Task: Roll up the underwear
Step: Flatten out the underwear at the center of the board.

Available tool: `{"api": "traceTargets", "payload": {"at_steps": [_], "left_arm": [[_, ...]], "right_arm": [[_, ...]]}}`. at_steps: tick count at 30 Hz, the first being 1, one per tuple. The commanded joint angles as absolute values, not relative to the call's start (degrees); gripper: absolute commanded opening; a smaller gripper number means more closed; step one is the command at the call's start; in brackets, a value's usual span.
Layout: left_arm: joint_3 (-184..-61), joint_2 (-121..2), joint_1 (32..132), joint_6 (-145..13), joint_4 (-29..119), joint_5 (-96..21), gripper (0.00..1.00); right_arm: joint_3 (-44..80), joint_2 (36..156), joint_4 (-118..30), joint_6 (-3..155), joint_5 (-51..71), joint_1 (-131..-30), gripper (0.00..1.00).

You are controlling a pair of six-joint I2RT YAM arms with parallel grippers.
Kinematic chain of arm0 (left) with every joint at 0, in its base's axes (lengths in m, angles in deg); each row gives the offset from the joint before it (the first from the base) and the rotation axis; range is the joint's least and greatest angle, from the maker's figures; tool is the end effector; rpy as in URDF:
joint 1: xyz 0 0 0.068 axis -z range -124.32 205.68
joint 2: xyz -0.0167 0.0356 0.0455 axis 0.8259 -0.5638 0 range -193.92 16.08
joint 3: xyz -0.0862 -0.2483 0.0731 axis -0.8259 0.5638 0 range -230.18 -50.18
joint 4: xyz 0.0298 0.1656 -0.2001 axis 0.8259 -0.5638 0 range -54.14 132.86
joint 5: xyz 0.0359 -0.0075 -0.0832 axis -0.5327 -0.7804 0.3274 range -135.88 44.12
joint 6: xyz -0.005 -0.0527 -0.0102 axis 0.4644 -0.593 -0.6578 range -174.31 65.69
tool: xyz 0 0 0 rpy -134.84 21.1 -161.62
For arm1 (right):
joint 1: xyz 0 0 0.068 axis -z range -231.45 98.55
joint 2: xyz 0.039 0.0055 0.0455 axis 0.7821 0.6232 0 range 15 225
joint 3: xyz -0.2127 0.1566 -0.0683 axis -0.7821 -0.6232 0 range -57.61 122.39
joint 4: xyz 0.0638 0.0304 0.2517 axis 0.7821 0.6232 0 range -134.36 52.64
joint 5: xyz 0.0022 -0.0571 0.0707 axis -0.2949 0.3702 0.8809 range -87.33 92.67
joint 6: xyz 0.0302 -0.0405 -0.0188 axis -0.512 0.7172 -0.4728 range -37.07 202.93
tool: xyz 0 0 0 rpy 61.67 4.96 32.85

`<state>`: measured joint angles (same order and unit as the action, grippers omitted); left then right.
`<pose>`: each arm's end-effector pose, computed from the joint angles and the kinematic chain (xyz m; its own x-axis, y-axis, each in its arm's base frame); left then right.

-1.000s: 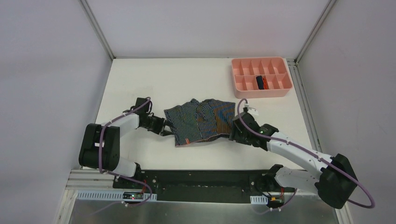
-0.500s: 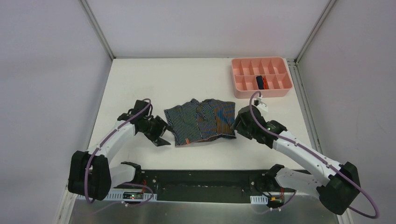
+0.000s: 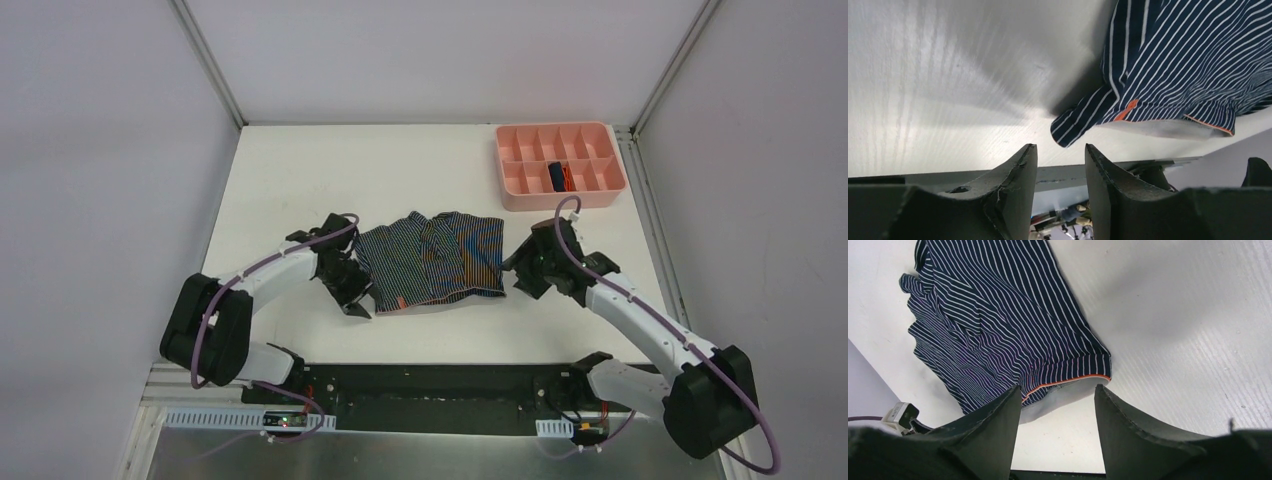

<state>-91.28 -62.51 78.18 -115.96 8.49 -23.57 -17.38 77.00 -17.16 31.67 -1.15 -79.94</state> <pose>0.2092 -0.1014 0.1691 -0.8246 -0.5397 0.1695 -0.5526 0.7045 -0.4453 0.1924 0.1020 0.2288 -0.7561 0.4752 -0.4500 0.2434 0.8425 0.4806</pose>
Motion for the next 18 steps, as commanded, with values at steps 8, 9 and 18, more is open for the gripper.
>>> {"api": "traceTargets", "payload": {"at_steps": [8, 9, 18], "left_arm": [[-94.81, -68.82, 79.23, -112.14, 8.88, -29.58, 0.30], [-94.90, -69.32, 79.24, -112.07, 8.85, -29.61, 0.21], [-93.17, -67.37, 79.24, -113.07, 8.84, -29.86, 0.00]], "right_arm": [[-23.95, 75.23, -21.94, 25.58, 8.27, -73.72, 0.59], [-24.95, 75.28, -22.95, 25.14, 9.01, -73.01, 0.59], [-28.01, 81.52, -31.43, 19.45, 16.65, -68.69, 0.58]]}}
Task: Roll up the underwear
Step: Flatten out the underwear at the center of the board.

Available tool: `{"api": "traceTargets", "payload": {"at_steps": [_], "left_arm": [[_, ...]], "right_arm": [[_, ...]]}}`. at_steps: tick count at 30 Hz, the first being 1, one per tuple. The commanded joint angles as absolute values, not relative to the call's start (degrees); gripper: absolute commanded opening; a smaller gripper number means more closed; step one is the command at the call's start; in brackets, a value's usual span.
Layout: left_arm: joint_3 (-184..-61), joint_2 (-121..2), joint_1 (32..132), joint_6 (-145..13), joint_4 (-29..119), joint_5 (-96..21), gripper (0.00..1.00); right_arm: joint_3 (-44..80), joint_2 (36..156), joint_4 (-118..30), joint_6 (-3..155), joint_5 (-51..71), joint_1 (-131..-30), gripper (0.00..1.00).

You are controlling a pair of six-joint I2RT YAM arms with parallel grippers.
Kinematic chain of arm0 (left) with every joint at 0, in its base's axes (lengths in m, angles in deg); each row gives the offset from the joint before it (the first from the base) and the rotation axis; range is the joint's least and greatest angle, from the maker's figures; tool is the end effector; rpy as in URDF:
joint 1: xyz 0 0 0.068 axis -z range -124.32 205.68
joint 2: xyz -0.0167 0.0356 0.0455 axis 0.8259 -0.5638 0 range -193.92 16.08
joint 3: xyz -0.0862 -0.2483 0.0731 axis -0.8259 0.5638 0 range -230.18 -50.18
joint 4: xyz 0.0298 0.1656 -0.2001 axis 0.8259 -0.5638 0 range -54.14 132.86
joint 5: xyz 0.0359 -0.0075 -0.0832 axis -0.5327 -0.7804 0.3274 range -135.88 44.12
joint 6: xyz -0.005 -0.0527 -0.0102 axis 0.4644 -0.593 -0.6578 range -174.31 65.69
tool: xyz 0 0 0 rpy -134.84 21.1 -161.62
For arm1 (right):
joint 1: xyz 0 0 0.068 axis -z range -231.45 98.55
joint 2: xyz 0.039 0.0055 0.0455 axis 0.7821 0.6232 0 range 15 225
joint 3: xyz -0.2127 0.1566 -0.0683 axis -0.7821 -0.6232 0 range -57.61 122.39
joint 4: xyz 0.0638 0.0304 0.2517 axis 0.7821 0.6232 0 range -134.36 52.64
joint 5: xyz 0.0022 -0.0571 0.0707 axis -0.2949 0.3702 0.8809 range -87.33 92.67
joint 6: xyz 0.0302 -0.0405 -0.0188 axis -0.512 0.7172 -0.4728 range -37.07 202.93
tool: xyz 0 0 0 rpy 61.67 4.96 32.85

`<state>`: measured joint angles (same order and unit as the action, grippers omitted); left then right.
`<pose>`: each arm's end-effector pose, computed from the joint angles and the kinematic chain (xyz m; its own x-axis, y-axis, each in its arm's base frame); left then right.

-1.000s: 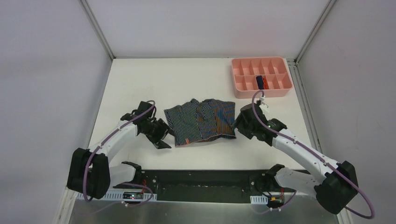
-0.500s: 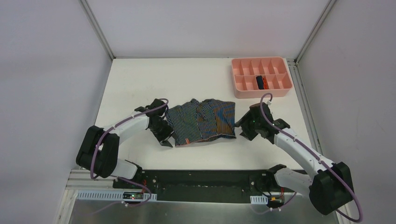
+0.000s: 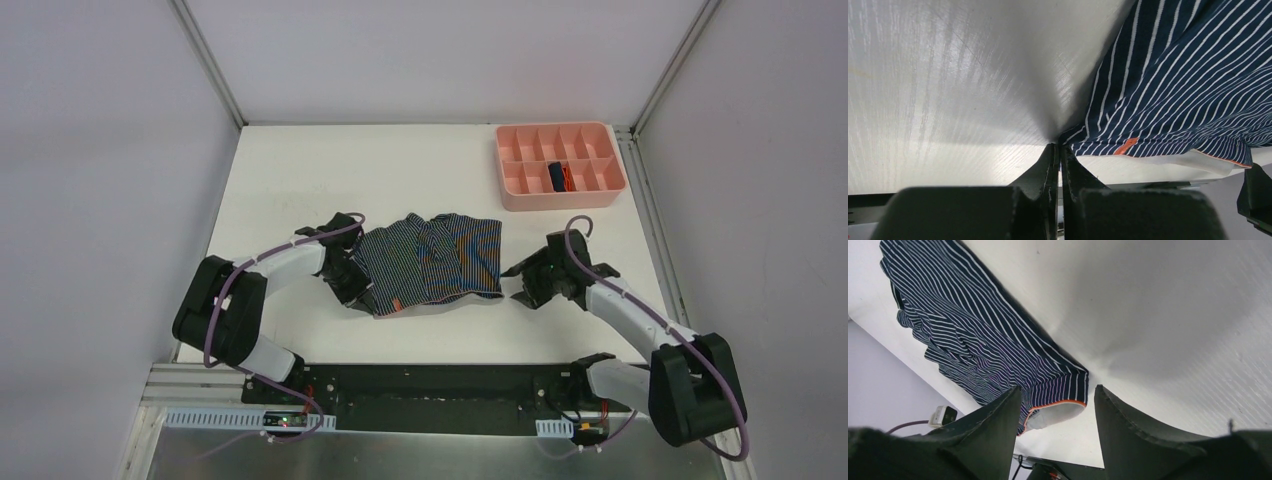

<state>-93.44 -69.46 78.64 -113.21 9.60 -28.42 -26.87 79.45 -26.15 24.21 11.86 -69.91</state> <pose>0.2243 -0.1067 0.1517 -0.8383 -0.5320 0.1196 -0.5356 0.7621 -0.3639 0.1979 0.0722 0.1797 -0.7346 0.6443 -0.2127 0.4274 0.6829 0.5924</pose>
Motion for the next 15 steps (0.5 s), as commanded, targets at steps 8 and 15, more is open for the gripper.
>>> {"api": "traceTargets", "payload": {"at_steps": [8, 15], "left_arm": [[-93.19, -67.90, 79.24, -113.25, 8.90, -29.68, 0.00], [-93.28, -67.86, 79.24, -113.20, 8.93, -29.62, 0.00]], "right_arm": [[-29.91, 83.88, -30.60, 13.67, 19.28, -68.21, 0.52], [-32.49, 83.62, -30.86, 12.71, 19.60, -67.95, 0.51]]}}
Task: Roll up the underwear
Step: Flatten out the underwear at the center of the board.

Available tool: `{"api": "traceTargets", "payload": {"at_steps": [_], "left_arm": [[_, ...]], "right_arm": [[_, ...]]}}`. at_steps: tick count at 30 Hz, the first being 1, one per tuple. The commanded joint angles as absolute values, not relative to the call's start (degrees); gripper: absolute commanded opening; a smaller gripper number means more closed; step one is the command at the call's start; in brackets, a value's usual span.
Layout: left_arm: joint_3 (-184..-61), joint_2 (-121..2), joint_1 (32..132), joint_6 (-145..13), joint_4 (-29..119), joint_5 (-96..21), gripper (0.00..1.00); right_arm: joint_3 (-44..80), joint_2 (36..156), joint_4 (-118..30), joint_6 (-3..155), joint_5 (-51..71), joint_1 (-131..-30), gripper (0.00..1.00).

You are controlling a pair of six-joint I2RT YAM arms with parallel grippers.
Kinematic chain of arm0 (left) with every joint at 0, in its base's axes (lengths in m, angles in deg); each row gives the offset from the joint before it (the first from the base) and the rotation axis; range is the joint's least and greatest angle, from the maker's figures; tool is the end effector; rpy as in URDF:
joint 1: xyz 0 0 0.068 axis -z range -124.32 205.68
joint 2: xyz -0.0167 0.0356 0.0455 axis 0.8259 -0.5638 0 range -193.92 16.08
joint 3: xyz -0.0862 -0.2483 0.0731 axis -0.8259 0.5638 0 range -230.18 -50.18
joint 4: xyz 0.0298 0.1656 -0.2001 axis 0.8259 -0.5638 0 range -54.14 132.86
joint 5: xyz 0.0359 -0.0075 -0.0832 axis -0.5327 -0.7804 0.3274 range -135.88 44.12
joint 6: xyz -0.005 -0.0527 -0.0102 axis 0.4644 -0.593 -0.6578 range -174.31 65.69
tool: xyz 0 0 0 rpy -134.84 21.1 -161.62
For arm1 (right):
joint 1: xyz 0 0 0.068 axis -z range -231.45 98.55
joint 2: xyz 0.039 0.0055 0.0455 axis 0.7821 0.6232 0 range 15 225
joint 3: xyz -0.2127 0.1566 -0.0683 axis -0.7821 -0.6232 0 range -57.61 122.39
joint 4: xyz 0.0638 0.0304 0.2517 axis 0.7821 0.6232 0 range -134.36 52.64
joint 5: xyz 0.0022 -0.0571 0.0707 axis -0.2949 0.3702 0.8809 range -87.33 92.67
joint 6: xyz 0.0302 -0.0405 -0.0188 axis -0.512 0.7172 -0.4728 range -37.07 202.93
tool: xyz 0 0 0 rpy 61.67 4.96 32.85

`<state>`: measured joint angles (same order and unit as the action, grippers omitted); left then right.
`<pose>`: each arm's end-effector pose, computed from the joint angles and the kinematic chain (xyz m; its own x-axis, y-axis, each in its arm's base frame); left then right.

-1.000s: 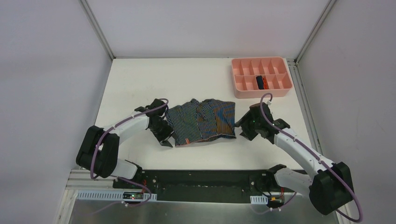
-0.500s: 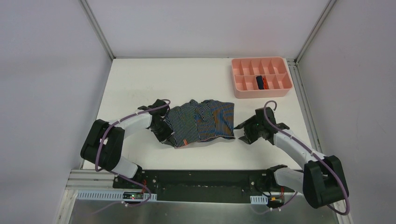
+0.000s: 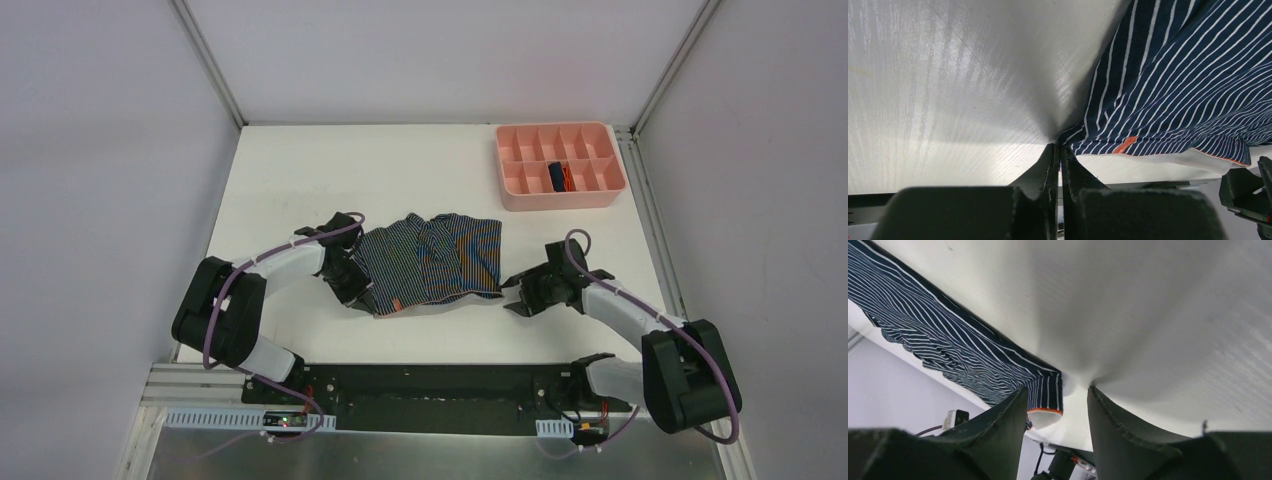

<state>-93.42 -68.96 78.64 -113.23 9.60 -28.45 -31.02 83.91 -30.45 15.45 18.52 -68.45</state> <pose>0.2239 -0.1065 0.1536 -0.8389 -0.5320 0.1146 -0.5330 0.7608 -0.3702 0.1948 0.0699 0.1493 -0.6983 0.7158 -0.0031 0.5711 0.5598 0.6004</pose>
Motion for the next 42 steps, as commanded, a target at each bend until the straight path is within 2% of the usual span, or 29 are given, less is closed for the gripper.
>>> {"api": "traceTargets", "payload": {"at_steps": [1, 5, 7, 11, 14, 18, 25, 27, 30, 33, 36, 41, 42], "left_arm": [[-93.28, -67.86, 79.26, -113.28, 8.89, -29.62, 0.00], [-93.16, -67.86, 79.24, -113.08, 8.93, -29.60, 0.00], [-93.06, -67.86, 79.24, -113.03, 8.92, -29.37, 0.00], [-93.21, -67.10, 79.20, -113.11, 8.84, -29.45, 0.00], [-94.76, -66.04, 77.71, -112.80, 8.84, -27.63, 0.00], [-102.82, -65.74, 72.10, -109.13, 8.22, -22.34, 0.00], [-137.72, -71.26, 62.68, -101.83, 4.99, -14.93, 0.00], [-147.19, -71.23, 62.46, -100.47, 4.81, -15.08, 0.00], [-151.85, -69.14, 62.45, -99.71, 4.80, -15.68, 0.00], [-148.21, -65.44, 62.45, -99.74, 4.80, -15.90, 0.00], [-138.25, -60.50, 62.47, -100.04, 4.92, -15.82, 0.00], [-111.46, -50.17, 62.65, -102.66, 5.73, -16.59, 0.00], [-105.77, -48.48, 62.84, -103.63, 6.15, -16.29, 0.00]], "right_arm": [[-32.86, 83.94, -31.82, 12.62, 19.80, -67.95, 0.50], [-33.56, 86.10, -35.38, 11.71, 20.55, -67.88, 0.50], [-33.47, 86.85, -36.35, 11.71, 20.81, -67.81, 0.43], [-32.00, 85.51, -35.99, 12.61, 20.84, -67.83, 0.01], [-26.93, 84.43, -33.58, 16.02, 19.68, -67.84, 0.00], [-13.55, 88.45, -30.97, 23.24, 19.67, -67.22, 0.00], [25.62, 104.35, -26.64, 32.27, 25.67, -66.88, 0.00], [32.44, 105.36, -26.27, 33.61, 26.89, -66.88, 0.00], [35.20, 103.78, -26.17, 35.47, 28.27, -66.89, 0.00], [29.93, 99.48, -26.22, 37.34, 28.81, -67.15, 0.00], [18.66, 94.07, -26.19, 39.81, 29.49, -67.59, 0.00], [-1.11, 87.00, -25.57, 41.76, 30.14, -71.10, 0.00], [-5.22, 86.18, -25.39, 41.35, 29.53, -72.49, 0.03]]}}
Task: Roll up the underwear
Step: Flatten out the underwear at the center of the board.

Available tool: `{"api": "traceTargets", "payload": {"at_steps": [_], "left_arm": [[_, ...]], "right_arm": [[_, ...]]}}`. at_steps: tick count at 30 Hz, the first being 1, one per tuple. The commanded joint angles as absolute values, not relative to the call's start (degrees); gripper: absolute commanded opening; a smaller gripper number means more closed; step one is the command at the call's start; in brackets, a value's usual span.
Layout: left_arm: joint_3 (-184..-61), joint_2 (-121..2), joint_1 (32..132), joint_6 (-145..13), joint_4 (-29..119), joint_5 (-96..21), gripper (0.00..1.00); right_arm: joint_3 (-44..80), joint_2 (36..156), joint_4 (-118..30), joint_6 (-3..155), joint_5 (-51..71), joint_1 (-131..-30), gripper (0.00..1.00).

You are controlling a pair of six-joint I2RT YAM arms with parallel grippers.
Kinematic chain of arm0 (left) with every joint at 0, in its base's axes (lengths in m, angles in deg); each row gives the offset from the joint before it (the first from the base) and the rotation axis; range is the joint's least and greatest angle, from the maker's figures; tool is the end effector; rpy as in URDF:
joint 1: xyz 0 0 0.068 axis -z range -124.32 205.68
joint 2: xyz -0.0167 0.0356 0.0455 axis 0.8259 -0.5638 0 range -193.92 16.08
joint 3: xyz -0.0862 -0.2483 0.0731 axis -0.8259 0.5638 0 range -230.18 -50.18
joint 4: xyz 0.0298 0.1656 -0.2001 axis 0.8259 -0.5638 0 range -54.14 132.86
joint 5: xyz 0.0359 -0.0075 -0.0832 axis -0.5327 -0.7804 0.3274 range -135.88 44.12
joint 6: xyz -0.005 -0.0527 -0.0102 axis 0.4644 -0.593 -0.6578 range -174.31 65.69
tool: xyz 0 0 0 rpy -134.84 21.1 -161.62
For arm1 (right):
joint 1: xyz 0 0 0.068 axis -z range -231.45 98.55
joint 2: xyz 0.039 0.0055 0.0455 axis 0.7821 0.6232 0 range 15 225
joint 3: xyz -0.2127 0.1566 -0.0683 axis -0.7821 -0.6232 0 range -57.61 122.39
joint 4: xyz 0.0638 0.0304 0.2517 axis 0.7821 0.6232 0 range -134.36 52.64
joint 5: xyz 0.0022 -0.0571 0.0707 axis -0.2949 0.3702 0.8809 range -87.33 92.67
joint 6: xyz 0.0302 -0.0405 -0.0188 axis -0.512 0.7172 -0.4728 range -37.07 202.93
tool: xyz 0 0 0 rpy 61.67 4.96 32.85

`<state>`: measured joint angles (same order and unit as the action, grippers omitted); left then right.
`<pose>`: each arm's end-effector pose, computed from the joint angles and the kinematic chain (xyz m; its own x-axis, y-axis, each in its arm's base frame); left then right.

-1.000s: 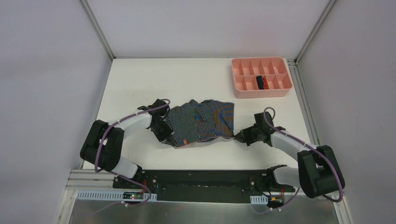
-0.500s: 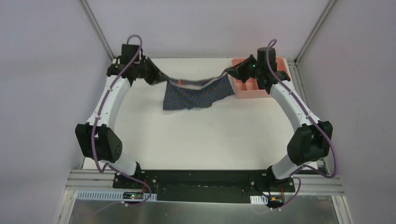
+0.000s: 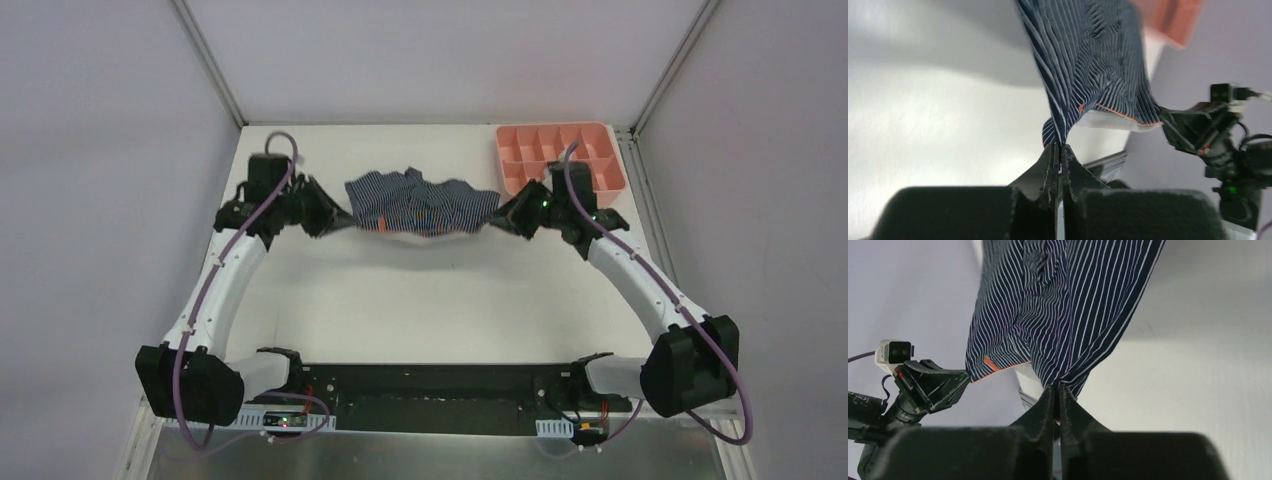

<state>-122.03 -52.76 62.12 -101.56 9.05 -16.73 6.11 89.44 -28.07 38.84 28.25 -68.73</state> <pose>0.2530 -0.0461 0.3787 -0.7225 -0.5639 -0.4001 -0.0249 0.5995 -0.8000 0.2777 0.1027 0.3330 -0.7535 0.4229 -0.5034 -0.1544 0.6304 0.7608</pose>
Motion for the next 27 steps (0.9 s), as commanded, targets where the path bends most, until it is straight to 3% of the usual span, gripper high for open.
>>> {"api": "traceTargets", "payload": {"at_steps": [1, 3, 4, 7, 9, 12, 15, 18, 19, 23, 27], "left_arm": [[-100.53, -46.80, 62.99, -104.49, 6.42, -16.20, 0.05], [-92.25, -44.23, 63.07, -106.18, 6.34, -15.55, 0.35], [-88.62, -42.71, 63.11, -106.89, 6.00, -15.39, 0.47], [-87.44, -39.55, 62.98, -107.89, 2.86, -17.86, 0.66], [-90.10, -38.98, 63.00, -107.30, 1.14, -20.67, 0.68], [-93.98, -41.72, 63.03, -106.17, 0.23, -22.50, 0.59], [-97.51, -46.18, 64.17, -105.22, 0.44, -22.60, 0.32], [-100.94, -50.75, 67.15, -104.72, 1.75, -22.70, 0.01], [-101.60, -52.48, 67.77, -104.67, 2.45, -22.31, 0.00], [-101.89, -59.49, 68.31, -104.66, 5.08, -21.33, 0.00], [-99.12, -63.48, 68.43, -103.78, 9.46, -22.82, 0.00]], "right_arm": [[-9.07, 85.42, -25.58, 40.48, 29.14, -73.91, 0.16], [-15.00, 83.96, -25.94, 38.37, 26.57, -76.89, 0.41], [-17.01, 83.20, -25.39, 37.23, 24.98, -78.00, 0.46], [-19.41, 81.35, -21.89, 34.97, 19.29, -78.33, 0.53], [-17.86, 80.93, -19.40, 35.62, 15.25, -78.34, 0.54], [-14.55, 82.21, -18.01, 37.45, 12.07, -78.22, 0.53], [-10.34, 85.44, -16.30, 39.62, 10.10, -78.29, 0.48], [-7.92, 88.23, -17.40, 41.37, 8.08, -78.29, 0.34], [-7.18, 89.52, -17.70, 41.83, 7.54, -78.15, 0.24], [-2.76, 96.55, -18.81, 44.15, 7.59, -77.20, 0.03], [0.71, 104.59, -21.26, 46.45, 8.25, -75.35, 0.00]]}}
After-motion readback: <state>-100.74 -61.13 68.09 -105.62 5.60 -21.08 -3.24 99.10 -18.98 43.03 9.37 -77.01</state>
